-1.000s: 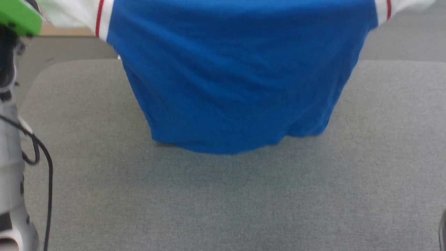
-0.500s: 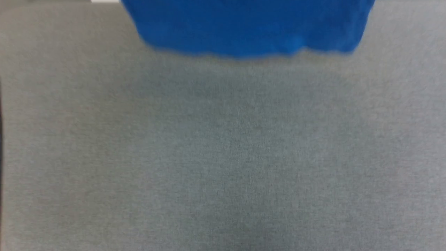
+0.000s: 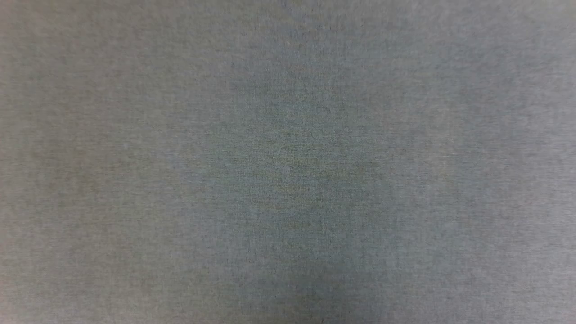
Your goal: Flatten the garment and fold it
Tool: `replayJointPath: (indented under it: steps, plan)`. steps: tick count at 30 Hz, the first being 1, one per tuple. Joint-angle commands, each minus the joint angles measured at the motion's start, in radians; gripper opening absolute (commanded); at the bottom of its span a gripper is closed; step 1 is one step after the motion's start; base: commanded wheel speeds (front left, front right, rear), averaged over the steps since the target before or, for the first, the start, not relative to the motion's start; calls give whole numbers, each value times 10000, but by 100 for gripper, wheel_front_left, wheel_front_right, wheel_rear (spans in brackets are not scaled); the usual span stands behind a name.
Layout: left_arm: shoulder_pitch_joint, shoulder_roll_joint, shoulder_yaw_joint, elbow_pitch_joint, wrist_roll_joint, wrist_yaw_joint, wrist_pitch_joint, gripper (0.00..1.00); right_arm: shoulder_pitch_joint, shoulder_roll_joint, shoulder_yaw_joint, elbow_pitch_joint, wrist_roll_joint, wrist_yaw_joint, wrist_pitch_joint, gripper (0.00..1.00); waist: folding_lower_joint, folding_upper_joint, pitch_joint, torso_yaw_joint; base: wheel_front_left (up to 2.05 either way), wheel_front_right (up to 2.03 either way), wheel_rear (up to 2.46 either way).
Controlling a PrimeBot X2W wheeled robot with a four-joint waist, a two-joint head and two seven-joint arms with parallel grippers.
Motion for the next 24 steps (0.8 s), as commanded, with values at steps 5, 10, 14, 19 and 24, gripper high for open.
replayJointPath:
  steps: [5, 10, 14, 19, 24]
  plan:
    - [-2, -149, -79, 540, -70, -124, -448, 0, 48, 70, 108, 494, 59, -11, -377, 0, -2, 0, 726, 67, 0, 0, 0]
    - [600, -440, -224, 1179, -218, -293, -918, 0, 836, 1, 561, 819, 581, -11, -685, 0, -2, 0, 514, 193, 0, 0, 0]
    - [1391, -691, -314, 1619, -437, -468, -1265, 0, 1831, -145, 957, 900, 1293, -11, -878, 0, -2, 0, 98, 266, 0, 0, 0]
    - [2587, -979, -361, 2094, -846, -713, -1799, 0, 3473, -425, 1567, 743, 2344, -11, -1174, 0, -2, 0, -716, 330, 0, 0, 0]
    - [4364, -1213, -501, 2445, -1372, -915, -2353, 0, 5709, -786, 2313, 338, 3611, -11, -1504, 0, -2, 0, -1891, 397, 0, 0, 0]
